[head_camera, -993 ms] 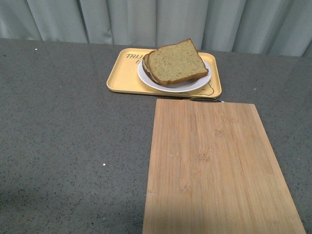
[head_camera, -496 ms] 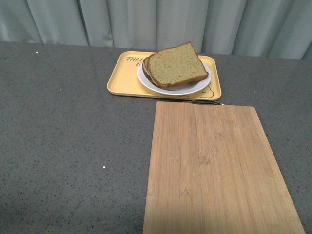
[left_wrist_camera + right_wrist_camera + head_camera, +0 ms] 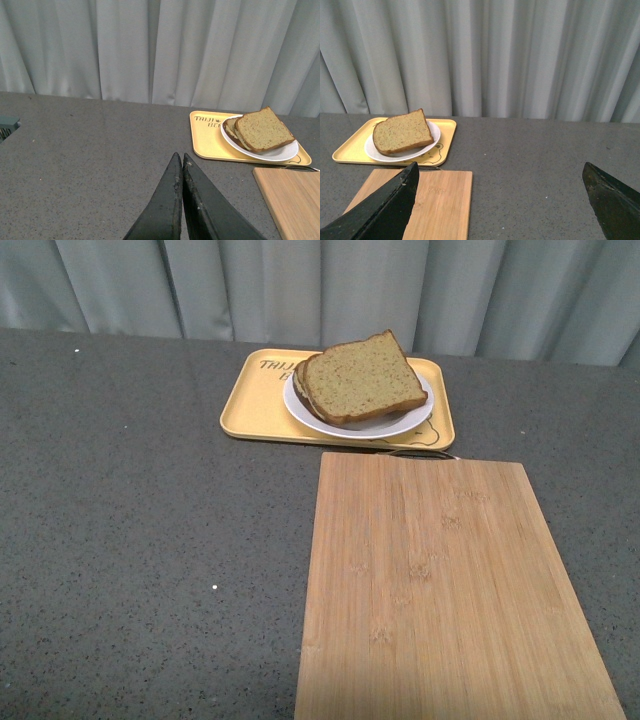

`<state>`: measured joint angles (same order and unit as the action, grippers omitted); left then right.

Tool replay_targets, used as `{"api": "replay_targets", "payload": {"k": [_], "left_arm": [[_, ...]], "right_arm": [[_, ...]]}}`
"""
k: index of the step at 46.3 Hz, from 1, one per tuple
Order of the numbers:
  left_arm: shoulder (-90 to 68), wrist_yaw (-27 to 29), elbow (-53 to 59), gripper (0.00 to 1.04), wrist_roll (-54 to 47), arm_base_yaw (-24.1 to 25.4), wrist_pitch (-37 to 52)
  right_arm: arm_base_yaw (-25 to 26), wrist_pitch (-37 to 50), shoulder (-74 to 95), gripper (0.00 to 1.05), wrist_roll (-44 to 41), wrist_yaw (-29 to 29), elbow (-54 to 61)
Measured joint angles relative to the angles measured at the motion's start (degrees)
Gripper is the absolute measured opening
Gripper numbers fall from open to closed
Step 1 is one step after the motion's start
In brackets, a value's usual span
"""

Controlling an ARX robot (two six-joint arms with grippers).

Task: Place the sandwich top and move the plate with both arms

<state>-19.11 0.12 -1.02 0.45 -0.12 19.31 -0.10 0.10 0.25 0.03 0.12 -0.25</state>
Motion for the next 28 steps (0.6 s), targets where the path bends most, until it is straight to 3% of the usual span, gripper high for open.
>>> {"api": "replay_targets", "payload": {"k": [28], "left_arm": [[11.23, 0.0, -0.02, 0.04, -0.02, 0.0, -11.56]], "right_arm": [[0.0, 0.0, 0.0, 0.95, 0.0, 0.0, 0.0]]}}
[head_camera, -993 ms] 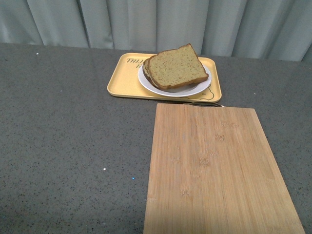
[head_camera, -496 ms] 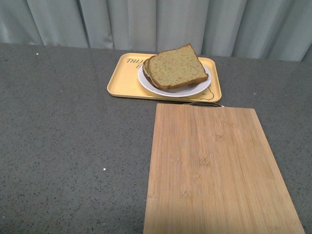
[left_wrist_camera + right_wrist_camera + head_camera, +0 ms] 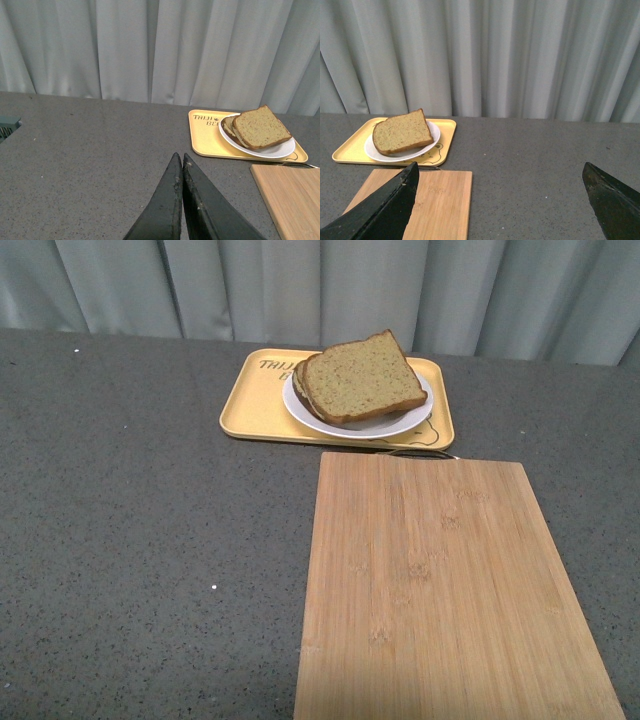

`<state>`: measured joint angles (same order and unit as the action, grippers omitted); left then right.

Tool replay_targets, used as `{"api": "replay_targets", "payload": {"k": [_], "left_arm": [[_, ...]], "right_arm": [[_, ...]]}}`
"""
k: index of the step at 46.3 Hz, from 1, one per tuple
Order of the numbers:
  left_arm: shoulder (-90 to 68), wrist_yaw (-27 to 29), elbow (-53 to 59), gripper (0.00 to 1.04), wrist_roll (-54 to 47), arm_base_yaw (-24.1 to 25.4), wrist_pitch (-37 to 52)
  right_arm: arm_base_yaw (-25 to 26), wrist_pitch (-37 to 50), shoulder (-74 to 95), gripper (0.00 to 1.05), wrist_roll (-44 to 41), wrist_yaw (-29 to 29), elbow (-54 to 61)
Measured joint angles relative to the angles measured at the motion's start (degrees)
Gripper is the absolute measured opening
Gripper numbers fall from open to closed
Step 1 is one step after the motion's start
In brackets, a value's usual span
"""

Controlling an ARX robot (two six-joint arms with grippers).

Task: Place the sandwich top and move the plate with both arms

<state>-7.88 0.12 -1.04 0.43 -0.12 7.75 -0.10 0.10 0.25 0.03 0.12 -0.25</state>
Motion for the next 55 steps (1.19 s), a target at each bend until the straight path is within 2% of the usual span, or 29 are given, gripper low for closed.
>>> {"api": "replay_targets", "payload": {"k": [4, 10, 26, 28, 36, 55], "left_arm": [[5.22, -0.13, 0.0, 0.04, 0.0, 0.0, -6.75], [7.54, -0.13, 0.0, 0.05, 0.02, 0.0, -7.61], [7.58, -0.13, 0.0, 0.57, 0.0, 0.0, -7.61], [7.58, -0.13, 0.0, 0.68, 0.0, 0.0, -7.61], [7.58, -0.13, 0.0, 0.99, -0.02, 0.0, -7.61], [7.58, -0.13, 0.0, 0.98, -0.02, 0.0, -7.61]], "right_arm": [[0.0, 0.0, 0.0, 0.95, 0.0, -0.02, 0.0], [0.0, 0.0, 0.0, 0.95, 0.0, 0.0, 0.0], [0.0, 0.0, 0.0, 0.95, 0.0, 0.0, 0.0], [0.0, 0.0, 0.0, 0.95, 0.0, 0.0, 0.0], [0.0, 0.0, 0.0, 0.95, 0.0, 0.0, 0.0], [0.0, 0.0, 0.0, 0.95, 0.0, 0.0, 0.0]]}}
